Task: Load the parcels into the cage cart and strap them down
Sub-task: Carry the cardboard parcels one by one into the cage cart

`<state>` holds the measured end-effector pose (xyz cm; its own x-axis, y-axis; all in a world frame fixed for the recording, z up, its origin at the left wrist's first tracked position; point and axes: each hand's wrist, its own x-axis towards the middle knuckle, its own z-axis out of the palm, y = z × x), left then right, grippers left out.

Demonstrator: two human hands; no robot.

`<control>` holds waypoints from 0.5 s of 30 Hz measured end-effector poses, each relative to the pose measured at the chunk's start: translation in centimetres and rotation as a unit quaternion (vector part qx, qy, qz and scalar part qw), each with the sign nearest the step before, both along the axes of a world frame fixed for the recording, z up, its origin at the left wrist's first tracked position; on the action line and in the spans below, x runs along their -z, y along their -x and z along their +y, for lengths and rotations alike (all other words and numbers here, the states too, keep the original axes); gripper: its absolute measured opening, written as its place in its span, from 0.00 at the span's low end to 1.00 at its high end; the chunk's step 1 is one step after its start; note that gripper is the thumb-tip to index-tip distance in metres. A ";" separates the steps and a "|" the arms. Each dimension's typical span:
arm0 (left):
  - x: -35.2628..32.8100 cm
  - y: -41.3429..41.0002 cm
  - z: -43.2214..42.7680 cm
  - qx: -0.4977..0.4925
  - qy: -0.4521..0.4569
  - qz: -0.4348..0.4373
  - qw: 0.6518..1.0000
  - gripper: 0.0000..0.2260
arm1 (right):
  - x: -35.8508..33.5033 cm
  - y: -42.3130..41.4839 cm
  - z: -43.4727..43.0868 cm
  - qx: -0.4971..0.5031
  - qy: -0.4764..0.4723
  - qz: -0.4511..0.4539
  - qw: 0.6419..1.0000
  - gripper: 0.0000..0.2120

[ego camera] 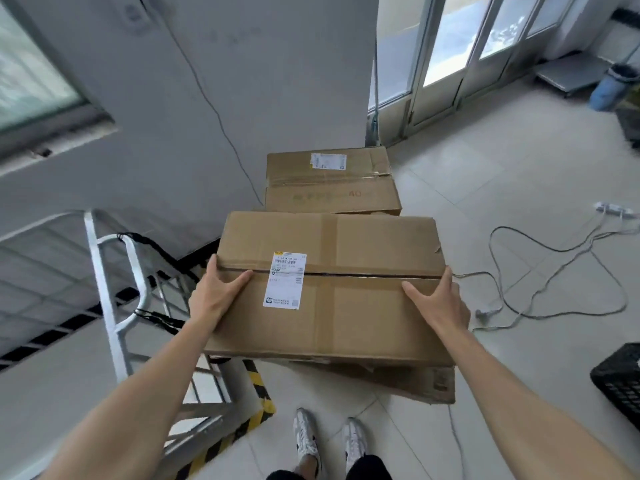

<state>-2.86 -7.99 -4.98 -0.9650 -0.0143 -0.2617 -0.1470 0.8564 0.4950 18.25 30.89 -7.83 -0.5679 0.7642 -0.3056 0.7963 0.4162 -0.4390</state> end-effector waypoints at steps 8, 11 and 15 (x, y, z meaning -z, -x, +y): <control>-6.7 -2.0 -16.4 -0.165 -0.014 0.090 0.982 0.48 | -7.1 11.1 -11.3 -0.164 0.020 0.084 0.983 0.54; -8.4 -4.4 -24.4 -0.234 -0.023 0.111 0.966 0.47 | -9.1 13.9 -18.5 -0.234 0.015 0.094 0.968 0.54; -8.9 -9.7 -36.0 -0.308 -0.033 0.112 0.944 0.48 | -9.3 16.1 -30.3 -0.319 0.030 0.088 0.943 0.54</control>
<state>6.81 -43.99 3.94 -0.8105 -0.5813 -0.0724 -0.4925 0.6092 0.6215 2.14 0.54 1.43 -0.9524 0.2338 -0.1956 0.3045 0.7566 -0.5787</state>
